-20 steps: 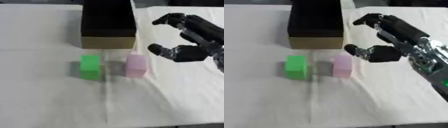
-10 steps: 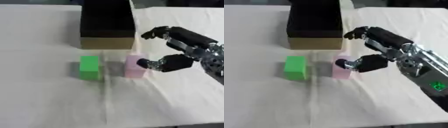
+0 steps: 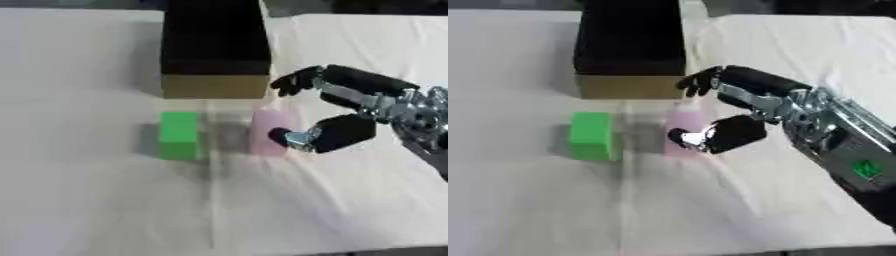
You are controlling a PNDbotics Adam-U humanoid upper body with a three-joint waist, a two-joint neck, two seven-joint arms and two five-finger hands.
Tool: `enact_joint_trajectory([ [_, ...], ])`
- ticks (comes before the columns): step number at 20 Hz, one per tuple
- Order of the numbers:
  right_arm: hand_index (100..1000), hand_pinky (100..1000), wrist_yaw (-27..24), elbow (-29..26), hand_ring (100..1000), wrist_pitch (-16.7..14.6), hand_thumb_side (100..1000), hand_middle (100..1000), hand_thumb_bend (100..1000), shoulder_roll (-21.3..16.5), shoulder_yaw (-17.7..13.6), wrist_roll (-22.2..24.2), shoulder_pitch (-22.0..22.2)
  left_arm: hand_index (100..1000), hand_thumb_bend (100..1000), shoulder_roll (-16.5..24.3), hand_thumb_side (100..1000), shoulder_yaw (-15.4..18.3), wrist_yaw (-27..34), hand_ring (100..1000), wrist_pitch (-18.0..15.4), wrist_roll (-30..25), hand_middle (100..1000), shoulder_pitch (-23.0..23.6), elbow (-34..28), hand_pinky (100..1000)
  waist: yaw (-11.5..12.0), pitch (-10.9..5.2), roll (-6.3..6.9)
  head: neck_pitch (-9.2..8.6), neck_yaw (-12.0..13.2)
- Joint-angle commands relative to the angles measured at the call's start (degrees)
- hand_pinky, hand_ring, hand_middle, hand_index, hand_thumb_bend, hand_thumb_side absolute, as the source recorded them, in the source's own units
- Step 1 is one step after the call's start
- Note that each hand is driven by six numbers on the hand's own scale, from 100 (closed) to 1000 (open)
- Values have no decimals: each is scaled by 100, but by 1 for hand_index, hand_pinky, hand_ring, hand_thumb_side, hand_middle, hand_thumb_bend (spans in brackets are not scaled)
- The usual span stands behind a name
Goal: Pick up objects on the table and place them in the box.
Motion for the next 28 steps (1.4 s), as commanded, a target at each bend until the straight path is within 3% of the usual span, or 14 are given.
enact_joint_trajectory([
  [1,940,901,-17,-84,861,49,654,799,377,-78,-85,158,-67,823,360,108,1000,15,28,763,-13,-11,690,-80,-109,699,13,-75,16,-63,-20],
  [19,939,923,692,-84,916,-14,677,856,433,-90,-78,436,-22,823,347,56,1000,-11,40,764,-19,-31,690,-122,-109,697,97,91,29,-222,-82],
  [28,938,918,766,35,916,100,669,851,405,-65,-30,542,-3,823,340,33,1000,-22,56,764,-29,-39,690,-145,-109,695,150,174,49,-327,-152],
])
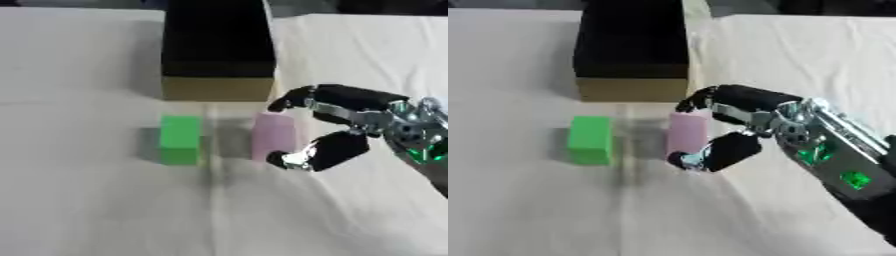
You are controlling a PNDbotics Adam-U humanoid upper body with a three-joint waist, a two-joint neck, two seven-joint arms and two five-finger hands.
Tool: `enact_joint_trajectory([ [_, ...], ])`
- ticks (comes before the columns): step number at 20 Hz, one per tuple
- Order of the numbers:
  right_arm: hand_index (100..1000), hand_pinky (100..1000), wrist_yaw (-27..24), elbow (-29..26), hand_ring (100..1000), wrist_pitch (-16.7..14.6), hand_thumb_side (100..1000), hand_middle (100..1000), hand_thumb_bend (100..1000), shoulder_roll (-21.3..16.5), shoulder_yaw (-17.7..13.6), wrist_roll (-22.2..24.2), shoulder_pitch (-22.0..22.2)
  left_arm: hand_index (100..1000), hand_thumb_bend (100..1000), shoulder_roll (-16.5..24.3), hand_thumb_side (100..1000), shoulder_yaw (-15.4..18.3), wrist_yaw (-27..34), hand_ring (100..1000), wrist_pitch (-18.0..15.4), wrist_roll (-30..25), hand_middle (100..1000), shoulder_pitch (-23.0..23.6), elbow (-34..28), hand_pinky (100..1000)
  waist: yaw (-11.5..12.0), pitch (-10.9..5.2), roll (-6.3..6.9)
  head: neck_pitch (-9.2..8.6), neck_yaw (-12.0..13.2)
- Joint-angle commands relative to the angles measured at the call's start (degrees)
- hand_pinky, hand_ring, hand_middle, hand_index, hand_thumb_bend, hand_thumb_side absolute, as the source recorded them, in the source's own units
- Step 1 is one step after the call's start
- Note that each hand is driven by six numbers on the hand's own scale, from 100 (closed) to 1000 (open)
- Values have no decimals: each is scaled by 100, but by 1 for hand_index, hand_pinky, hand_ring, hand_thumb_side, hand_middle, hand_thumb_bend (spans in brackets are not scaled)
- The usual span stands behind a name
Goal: Pick up objects on the table and place them in the box.
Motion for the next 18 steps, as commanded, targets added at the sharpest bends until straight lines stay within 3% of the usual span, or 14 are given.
enact_joint_trajectory([
  [1,938,917,53,68,916,62,669,851,404,-52,-31,-24,-39,823,340,86,1000,14,21,764,-10,-15,690,-69,-109,695,16,-76,32,-95,-39],
  [18,937,899,-44,664,896,167,664,804,402,143,-5,-526,-54,807,328,42,1000,3,17,765,-14,-22,689,-93,-109,695,108,37,76,-226,-118],
])
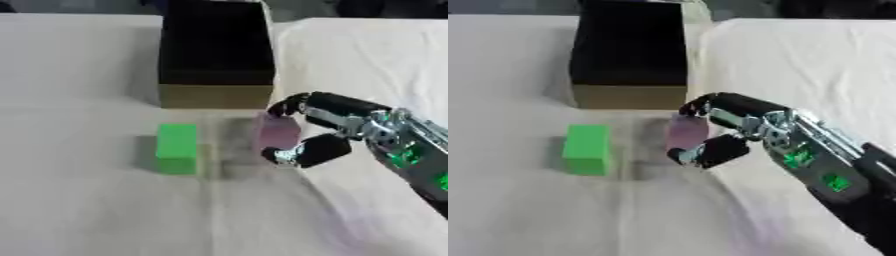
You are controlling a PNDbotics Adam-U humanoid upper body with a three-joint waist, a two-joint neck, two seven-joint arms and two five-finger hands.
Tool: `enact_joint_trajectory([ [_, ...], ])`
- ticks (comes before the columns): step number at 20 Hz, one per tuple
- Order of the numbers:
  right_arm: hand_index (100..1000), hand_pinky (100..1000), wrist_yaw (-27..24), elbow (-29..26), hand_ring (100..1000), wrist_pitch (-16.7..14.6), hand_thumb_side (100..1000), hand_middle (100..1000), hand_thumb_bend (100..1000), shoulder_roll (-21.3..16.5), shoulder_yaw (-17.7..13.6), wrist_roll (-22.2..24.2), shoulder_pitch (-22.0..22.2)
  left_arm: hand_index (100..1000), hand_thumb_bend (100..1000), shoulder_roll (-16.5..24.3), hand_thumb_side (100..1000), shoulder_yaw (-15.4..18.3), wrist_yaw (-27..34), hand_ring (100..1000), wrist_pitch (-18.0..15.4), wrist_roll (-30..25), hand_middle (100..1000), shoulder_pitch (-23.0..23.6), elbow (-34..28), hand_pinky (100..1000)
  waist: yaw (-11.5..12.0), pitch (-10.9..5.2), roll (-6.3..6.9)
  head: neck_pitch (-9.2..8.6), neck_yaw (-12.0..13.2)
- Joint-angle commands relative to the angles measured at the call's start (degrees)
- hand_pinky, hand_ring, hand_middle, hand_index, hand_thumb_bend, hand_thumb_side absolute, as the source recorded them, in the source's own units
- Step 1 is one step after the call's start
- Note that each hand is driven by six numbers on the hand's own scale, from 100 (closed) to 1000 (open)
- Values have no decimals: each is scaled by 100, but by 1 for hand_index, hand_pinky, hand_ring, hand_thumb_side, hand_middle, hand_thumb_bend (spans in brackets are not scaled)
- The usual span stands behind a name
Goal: Pick up objects on the table and place them in the box.
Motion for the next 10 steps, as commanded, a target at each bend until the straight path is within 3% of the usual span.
enact_joint_trajectory([
  [1,937,899,-27,-63,896,-32,665,804,402,-68,-41,-61,-56,807,327,92,1000,8,7,766,-7,-12,689,-80,-109,695,4,-95,25,-63,-13],
  [10,934,897,381,-78,905,-225,685,819,439,-67,64,192,-121,808,323,89,1000,-9,22,765,-23,-27,688,-109,-109,694,13,-89,20,-75,-30],
])
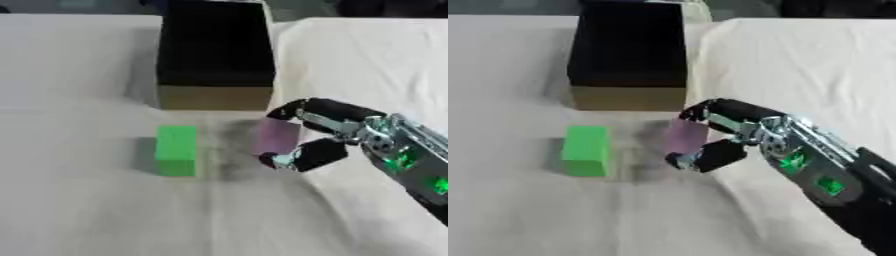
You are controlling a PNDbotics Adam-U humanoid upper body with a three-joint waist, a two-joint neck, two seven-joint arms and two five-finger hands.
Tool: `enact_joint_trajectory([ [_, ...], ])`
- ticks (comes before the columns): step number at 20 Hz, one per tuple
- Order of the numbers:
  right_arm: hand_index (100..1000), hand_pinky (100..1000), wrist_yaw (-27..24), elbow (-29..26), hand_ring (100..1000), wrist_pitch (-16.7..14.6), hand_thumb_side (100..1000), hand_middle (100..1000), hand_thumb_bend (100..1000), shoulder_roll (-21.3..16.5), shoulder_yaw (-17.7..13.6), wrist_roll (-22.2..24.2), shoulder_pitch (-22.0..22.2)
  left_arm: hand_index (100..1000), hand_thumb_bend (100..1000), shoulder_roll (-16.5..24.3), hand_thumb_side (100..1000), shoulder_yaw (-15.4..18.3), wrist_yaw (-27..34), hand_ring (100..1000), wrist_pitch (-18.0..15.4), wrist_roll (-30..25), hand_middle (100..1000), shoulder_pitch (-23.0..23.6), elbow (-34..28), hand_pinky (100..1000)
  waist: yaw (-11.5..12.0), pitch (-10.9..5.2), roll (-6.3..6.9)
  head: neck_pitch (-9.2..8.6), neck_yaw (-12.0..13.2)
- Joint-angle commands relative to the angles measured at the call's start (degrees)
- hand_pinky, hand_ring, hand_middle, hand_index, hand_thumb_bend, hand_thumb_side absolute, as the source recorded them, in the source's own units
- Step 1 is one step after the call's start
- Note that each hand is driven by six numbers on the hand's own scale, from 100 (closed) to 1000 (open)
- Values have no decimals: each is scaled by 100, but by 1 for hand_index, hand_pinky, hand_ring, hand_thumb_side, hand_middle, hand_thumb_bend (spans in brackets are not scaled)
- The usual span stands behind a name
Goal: Pick up objects on the table and place them in the box.
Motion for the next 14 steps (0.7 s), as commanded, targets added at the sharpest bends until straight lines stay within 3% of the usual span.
enact_joint_trajectory([
  [1,929,892,181,-16,897,-95,679,793,425,-54,12,151,-103,808,323,88,1000,20,22,766,-15,-20,688,-70,-109,694,13,-94,20,-55,-30],
  [6,871,872,129,-36,864,-70,633,699,239,-23,-8,56,-147,808,322,93,1000,24,33,766,-23,-14,687,-70,-109,694,12,-104,14,-35,-19],
  [9,812,844,275,-72,815,5,539,626,100,-45,-27,-189,-162,808,321,91,1000,20,40,766,-27,-16,687,-74,-109,694,2,-116,4,-35,-12],
  [14,787,796,279,-20,714,117,435,591,100,-32,-4,-531,-139,809,322,95,1000,25,56,766,-39,-17,687,-84,-109,694,6,-136,-4,-50,-12],
])
